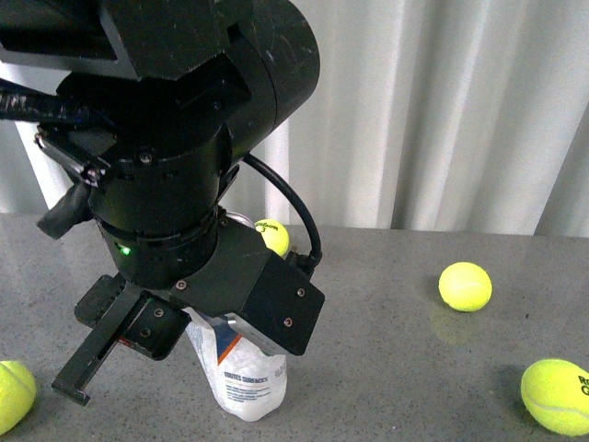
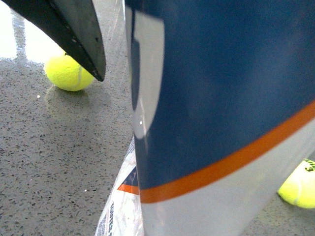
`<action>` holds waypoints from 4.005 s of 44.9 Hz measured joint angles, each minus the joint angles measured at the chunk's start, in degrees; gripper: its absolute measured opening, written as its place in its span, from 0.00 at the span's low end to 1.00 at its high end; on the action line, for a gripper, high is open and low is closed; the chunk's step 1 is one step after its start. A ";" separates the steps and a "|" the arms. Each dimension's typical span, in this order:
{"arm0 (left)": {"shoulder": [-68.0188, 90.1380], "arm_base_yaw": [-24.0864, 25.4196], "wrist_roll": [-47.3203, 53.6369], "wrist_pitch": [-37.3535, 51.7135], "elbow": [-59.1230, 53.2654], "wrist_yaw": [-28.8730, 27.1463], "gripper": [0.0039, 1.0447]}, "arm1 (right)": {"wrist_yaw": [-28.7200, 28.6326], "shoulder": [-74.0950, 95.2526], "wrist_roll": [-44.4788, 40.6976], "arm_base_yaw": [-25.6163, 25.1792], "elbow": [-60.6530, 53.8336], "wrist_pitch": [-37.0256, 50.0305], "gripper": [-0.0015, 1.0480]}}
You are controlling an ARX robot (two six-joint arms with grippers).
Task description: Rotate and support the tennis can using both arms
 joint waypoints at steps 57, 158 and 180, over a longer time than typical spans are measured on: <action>-22.03 10.05 -78.29 12.17 -3.96 37.16 0.94 | 0.00 0.00 0.00 0.00 0.00 0.00 0.93; -90.03 29.44 -83.27 52.96 -73.79 25.16 0.03 | 0.00 0.00 0.00 0.00 0.00 0.00 0.93; -105.55 29.44 -83.27 37.24 -73.77 25.18 0.03 | 0.00 0.00 0.00 0.00 0.00 0.00 0.93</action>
